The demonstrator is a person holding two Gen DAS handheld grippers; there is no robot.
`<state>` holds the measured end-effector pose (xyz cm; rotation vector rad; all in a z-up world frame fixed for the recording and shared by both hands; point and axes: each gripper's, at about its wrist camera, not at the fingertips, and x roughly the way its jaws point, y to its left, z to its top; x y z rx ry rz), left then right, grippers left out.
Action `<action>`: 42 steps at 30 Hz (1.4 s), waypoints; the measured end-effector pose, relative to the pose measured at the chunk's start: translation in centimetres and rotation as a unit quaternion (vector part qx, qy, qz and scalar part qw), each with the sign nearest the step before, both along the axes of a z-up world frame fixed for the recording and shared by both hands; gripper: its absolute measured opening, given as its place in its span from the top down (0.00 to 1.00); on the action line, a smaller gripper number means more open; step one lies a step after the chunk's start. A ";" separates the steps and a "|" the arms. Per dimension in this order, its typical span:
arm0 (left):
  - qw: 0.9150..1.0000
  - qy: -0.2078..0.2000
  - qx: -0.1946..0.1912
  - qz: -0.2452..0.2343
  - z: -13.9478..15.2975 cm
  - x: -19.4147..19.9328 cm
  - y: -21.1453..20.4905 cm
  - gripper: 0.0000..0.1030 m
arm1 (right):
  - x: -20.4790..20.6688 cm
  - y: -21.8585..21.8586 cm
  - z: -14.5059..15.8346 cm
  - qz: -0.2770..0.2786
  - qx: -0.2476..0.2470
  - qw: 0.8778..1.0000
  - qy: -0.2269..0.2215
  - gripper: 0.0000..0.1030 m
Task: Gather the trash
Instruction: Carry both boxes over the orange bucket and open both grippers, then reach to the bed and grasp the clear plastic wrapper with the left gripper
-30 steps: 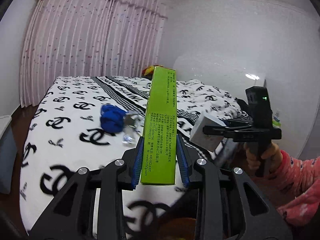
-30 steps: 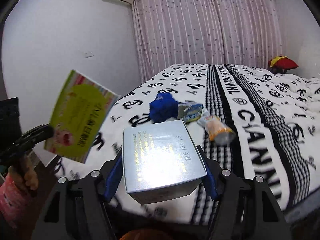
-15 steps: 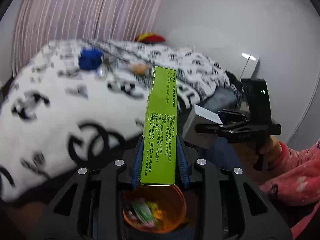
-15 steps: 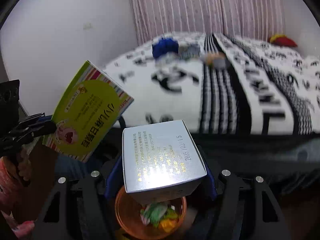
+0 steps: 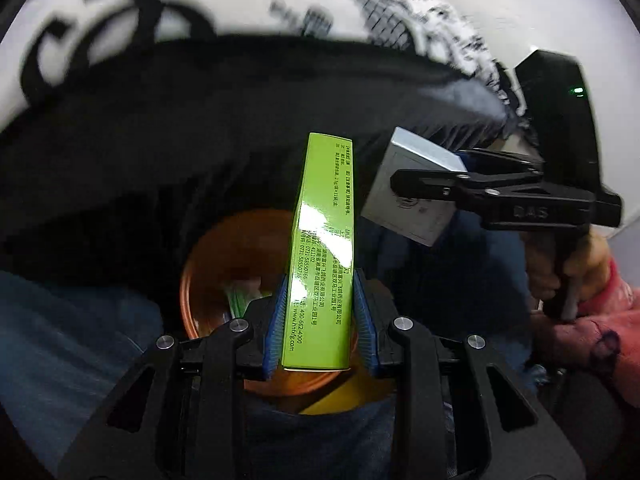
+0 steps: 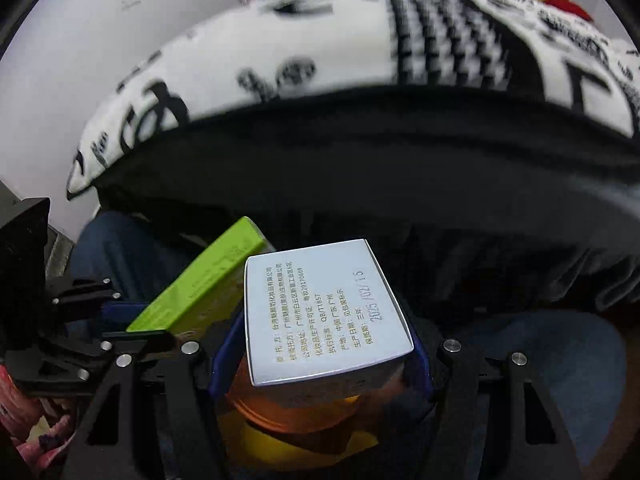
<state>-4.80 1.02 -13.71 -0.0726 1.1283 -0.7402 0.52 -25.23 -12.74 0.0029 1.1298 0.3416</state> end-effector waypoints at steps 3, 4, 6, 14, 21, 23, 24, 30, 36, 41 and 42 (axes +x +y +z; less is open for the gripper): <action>0.999 0.032 0.011 0.007 -1.8 0.6 -0.6 0.70 | 0.1 0.2 -1.5 -0.003 -0.011 1.000 0.019 0.36; 0.999 0.042 0.023 0.012 -2.6 0.9 -0.8 0.70 | 0.1 0.3 -2.1 -0.003 -0.010 1.000 0.028 0.36; 0.998 0.059 0.034 0.017 -3.6 1.4 -1.0 0.70 | 0.3 0.4 -3.4 -0.004 -0.010 0.999 0.052 0.35; 0.988 0.127 0.082 0.037 -7.3 2.4 -1.5 0.70 | 0.3 1.1 -6.9 -0.004 -0.011 0.994 0.108 0.35; 0.984 0.130 0.117 0.042 -7.7 2.8 -2.4 0.39 | 0.7 0.6 -7.5 -0.022 0.005 0.992 0.124 0.16; 0.984 0.124 0.119 0.045 -7.7 2.6 -2.4 0.31 | 0.9 0.2 -7.0 -0.035 0.005 0.993 0.116 0.14; 0.984 0.122 0.119 0.046 -7.6 2.7 -2.3 0.30 | 0.9 -0.2 -6.8 -0.042 0.007 0.993 0.113 0.13; 0.983 0.123 0.129 0.046 -7.8 2.8 -2.7 0.26 | 1.2 -1.8 -6.4 -0.069 0.011 0.991 0.110 0.12; 0.983 0.123 0.130 0.050 -7.8 3.0 -2.8 0.24 | 1.1 -1.7 -6.3 -0.068 0.009 0.992 0.110 0.12; 0.983 0.122 0.130 0.053 -7.9 3.1 -2.9 0.24 | 1.1 -1.7 -6.1 -0.068 0.010 0.992 0.106 0.12; 0.983 0.121 0.131 0.054 -7.8 3.1 -2.9 0.24 | 1.1 -1.7 -6.1 -0.068 0.010 0.992 0.105 0.12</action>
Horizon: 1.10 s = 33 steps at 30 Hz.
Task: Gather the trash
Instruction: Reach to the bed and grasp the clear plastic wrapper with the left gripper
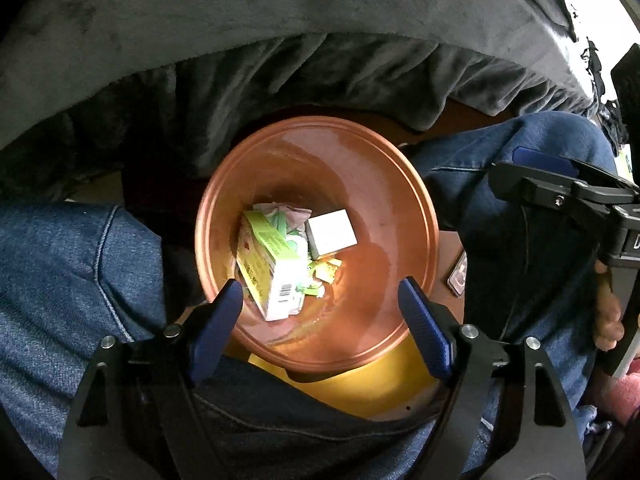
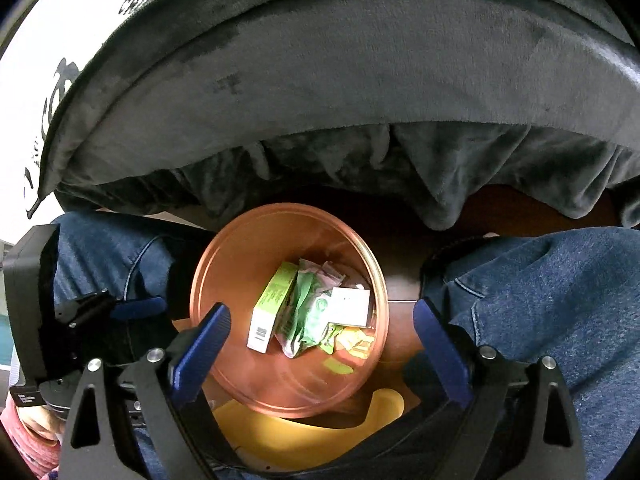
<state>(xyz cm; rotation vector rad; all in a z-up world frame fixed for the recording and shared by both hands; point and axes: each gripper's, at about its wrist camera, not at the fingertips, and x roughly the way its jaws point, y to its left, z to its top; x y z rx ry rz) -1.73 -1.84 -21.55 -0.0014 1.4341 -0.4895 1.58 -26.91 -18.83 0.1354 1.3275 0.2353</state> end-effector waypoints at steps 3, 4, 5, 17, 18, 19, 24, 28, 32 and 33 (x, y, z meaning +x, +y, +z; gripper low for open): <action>1.000 -0.008 0.002 0.004 0.4 0.1 0.1 0.24 | 0.1 0.0 0.2 -0.002 0.004 1.000 -0.003 0.12; 1.000 -0.015 0.002 0.007 0.7 0.1 0.2 0.23 | 0.1 -0.1 0.3 -0.004 0.008 1.000 -0.003 0.12; 1.000 -0.022 0.000 0.011 1.1 0.2 0.3 0.21 | 0.2 -0.3 0.4 -0.006 0.015 1.000 -0.002 0.12; 0.966 -0.249 -0.054 0.048 14.8 1.6 3.5 0.12 | 0.5 -1.2 4.8 -0.017 0.063 0.996 -0.065 0.11; 0.961 -0.267 -0.056 0.048 15.8 1.9 3.6 0.11 | 0.5 -1.2 5.1 -0.017 0.065 0.995 -0.070 0.11; 0.955 -0.289 -0.058 0.046 17.0 2.6 3.7 0.11 | 0.5 -1.1 5.5 -0.015 0.068 0.995 -0.075 0.11; 0.943 -0.321 -0.063 0.062 20.6 9.5 3.4 0.10 | 0.3 -0.5 7.0 -0.002 0.075 0.992 -0.103 0.11; 0.937 -0.329 -0.090 0.073 22.0 16.2 2.1 0.10 | -0.1 -0.4 7.8 0.003 0.078 0.989 -0.125 0.11; 0.940 -0.328 -0.059 0.074 22.5 22.3 0.1 0.10 | -0.3 -0.5 8.4 0.006 0.076 0.987 -0.142 0.11; 0.940 -0.328 -0.042 0.079 22.4 23.5 -0.3 0.10 | -0.3 -0.6 8.6 0.006 0.074 0.987 -0.146 0.11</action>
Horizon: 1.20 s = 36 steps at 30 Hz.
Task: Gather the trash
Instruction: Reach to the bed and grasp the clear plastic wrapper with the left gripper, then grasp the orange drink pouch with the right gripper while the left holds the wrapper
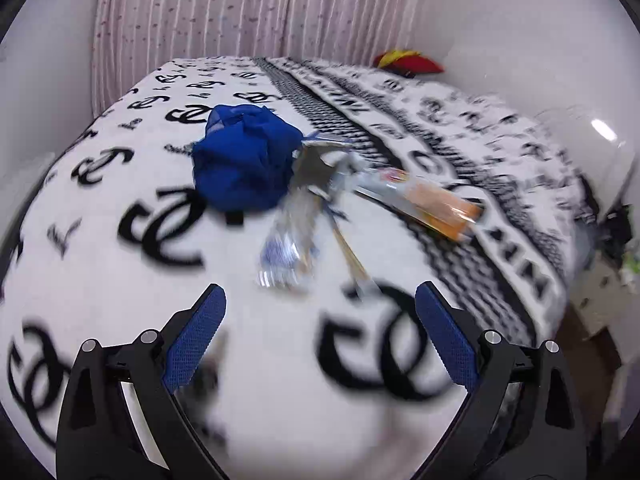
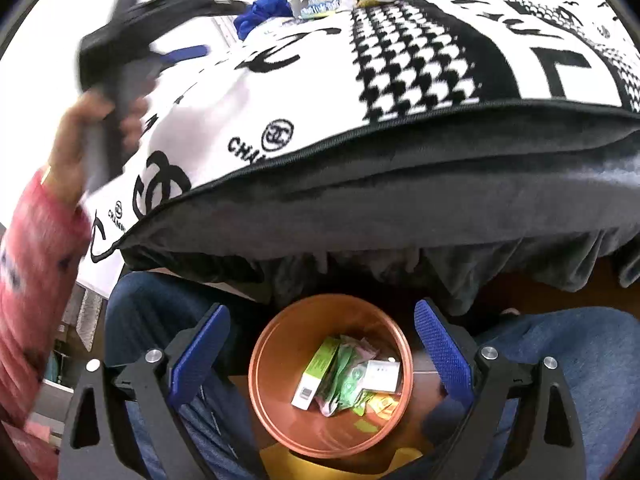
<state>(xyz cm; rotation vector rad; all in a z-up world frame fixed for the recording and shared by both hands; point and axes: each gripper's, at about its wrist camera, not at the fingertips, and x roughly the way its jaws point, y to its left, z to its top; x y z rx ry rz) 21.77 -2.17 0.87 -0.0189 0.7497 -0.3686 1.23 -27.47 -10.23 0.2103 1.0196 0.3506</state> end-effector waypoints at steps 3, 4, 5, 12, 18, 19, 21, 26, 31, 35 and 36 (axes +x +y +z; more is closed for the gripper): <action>0.999 0.006 0.031 0.007 -0.4 3.5 -1.5 0.10 | 0.0 -0.6 0.1 -0.004 0.001 1.000 -0.006 0.11; 0.999 0.016 0.038 0.010 -0.7 5.0 -2.1 0.10 | 0.1 -0.8 0.0 -0.006 0.005 1.000 -0.005 0.11; 0.999 0.019 0.044 0.013 -0.9 5.6 -2.4 0.10 | 0.2 -1.1 -0.2 -0.009 0.008 1.000 -0.003 0.11; 0.997 0.050 0.066 -0.006 -2.6 7.8 -4.1 0.68 | 0.7 -2.0 -0.7 -0.018 0.020 1.000 0.003 0.11; 0.999 0.024 0.034 -0.033 -1.6 5.3 -3.2 0.84 | 0.4 -2.1 -0.6 -0.021 0.023 1.000 0.001 0.11; 0.999 0.025 0.030 -0.038 -1.5 4.8 -3.0 0.85 | 0.3 -2.0 -0.5 -0.020 0.024 1.000 0.000 0.11; 0.999 0.026 0.022 -0.039 -1.0 3.9 -2.6 0.85 | 0.2 -2.0 -0.3 -0.020 0.024 1.000 -0.004 0.11; 0.999 0.016 -0.018 -0.046 0.2 0.0 -0.7 0.85 | -0.2 -1.8 0.8 -0.020 0.020 0.999 -0.022 0.11; 0.998 -0.012 -0.028 -0.051 1.2 -5.4 1.4 0.85 | -0.1 -1.8 2.2 -0.023 0.012 0.999 -0.037 0.11; 0.999 -0.025 -0.027 -0.035 1.5 -9.3 3.5 0.85 | 0.5 -2.1 3.9 -0.029 0.006 0.998 -0.060 0.11; 0.999 -0.027 -0.026 -0.030 1.5 -10.1 4.0 0.85 | 0.9 -2.2 4.6 -0.031 0.003 0.997 -0.069 0.11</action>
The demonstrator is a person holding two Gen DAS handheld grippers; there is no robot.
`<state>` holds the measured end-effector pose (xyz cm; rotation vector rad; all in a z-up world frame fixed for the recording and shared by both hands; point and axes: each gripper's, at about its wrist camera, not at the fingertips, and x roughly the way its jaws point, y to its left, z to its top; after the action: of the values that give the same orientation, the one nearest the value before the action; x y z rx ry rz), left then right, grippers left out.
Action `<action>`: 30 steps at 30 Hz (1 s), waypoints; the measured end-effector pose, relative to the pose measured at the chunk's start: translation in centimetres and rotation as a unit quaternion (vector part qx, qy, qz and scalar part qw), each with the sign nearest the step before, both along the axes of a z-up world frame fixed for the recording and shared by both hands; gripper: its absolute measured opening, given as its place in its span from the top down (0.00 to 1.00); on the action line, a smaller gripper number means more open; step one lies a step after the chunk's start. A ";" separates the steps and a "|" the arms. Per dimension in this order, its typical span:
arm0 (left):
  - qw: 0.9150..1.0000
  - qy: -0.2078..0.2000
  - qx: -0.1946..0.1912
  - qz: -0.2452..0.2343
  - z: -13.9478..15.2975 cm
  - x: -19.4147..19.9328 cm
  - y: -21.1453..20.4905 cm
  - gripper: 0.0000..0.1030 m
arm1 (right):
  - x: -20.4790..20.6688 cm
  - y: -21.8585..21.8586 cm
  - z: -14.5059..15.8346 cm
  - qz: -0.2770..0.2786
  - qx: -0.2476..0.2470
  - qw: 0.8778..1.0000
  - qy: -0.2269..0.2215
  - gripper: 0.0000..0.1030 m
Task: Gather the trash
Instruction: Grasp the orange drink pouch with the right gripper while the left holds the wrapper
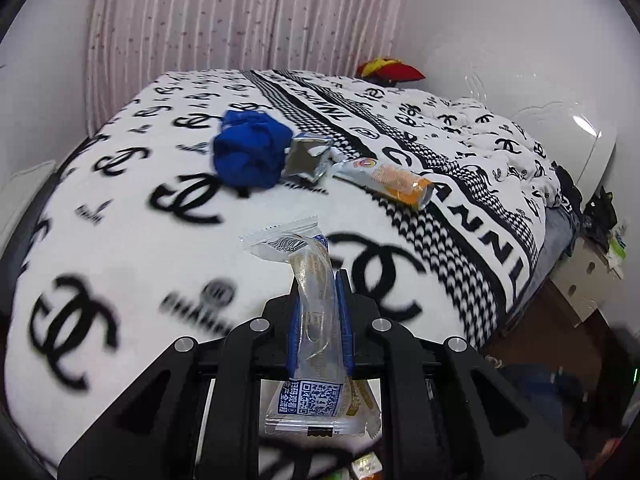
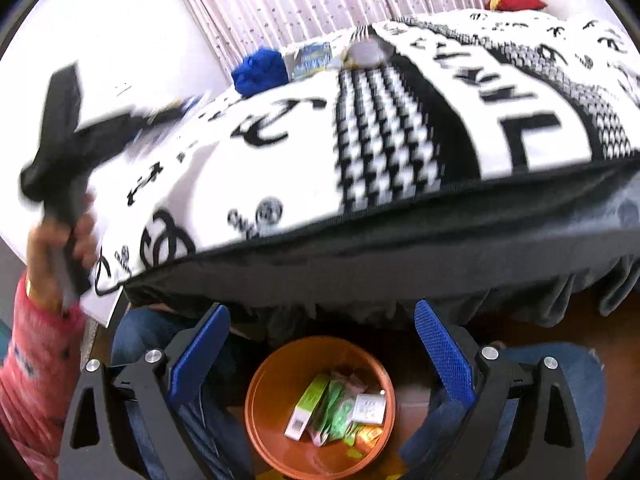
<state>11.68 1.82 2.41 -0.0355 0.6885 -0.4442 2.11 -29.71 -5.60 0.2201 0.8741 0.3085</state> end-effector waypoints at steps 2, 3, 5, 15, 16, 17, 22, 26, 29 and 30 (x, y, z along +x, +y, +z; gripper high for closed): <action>1.000 0.000 0.001 0.010 0.2 -1.6 1.0 0.85 | 0.9 -0.2 1.2 -0.002 -0.008 1.000 -0.021 0.10; 1.000 0.000 0.006 0.015 0.3 -2.2 1.4 0.85 | 1.4 -0.3 1.7 -0.003 -0.012 0.999 -0.030 0.11; 0.999 -0.005 0.023 0.034 0.3 -3.5 2.0 0.85 | 3.1 -0.5 3.2 -0.010 -0.027 0.998 -0.057 0.11; 0.999 0.029 0.005 0.037 -2.3 -6.9 3.1 0.85 | 18.4 0.9 8.4 0.004 -0.155 0.977 -0.146 0.06; 0.999 0.032 0.004 0.034 -2.5 -7.0 2.9 0.85 | 20.3 1.3 8.4 0.005 -0.163 0.977 -0.139 0.06; 0.999 0.033 0.006 0.035 -2.7 -7.1 2.8 0.85 | 21.9 1.4 8.3 0.009 -0.164 0.978 -0.127 0.06; 0.998 0.048 0.009 0.031 -3.5 -6.8 2.6 0.85 | 29.4 2.4 6.6 -0.004 -0.183 0.981 -0.061 0.06; 0.998 0.056 0.006 0.031 -4.0 -6.3 2.7 0.85 | 32.6 3.2 4.5 -0.006 -0.239 0.971 -0.007 0.07; 0.997 0.064 0.003 0.031 -4.5 -6.0 2.7 0.85 | 33.4 3.3 3.3 0.004 -0.246 0.969 0.024 0.30; 0.997 0.067 0.001 0.031 -4.7 -5.9 2.6 0.85 | 33.4 3.3 3.2 0.002 -0.242 0.970 0.030 0.32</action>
<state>5.75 4.45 -2.27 -0.0848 0.8178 -0.3840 35.53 -26.40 -2.44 -0.2280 0.9831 0.0853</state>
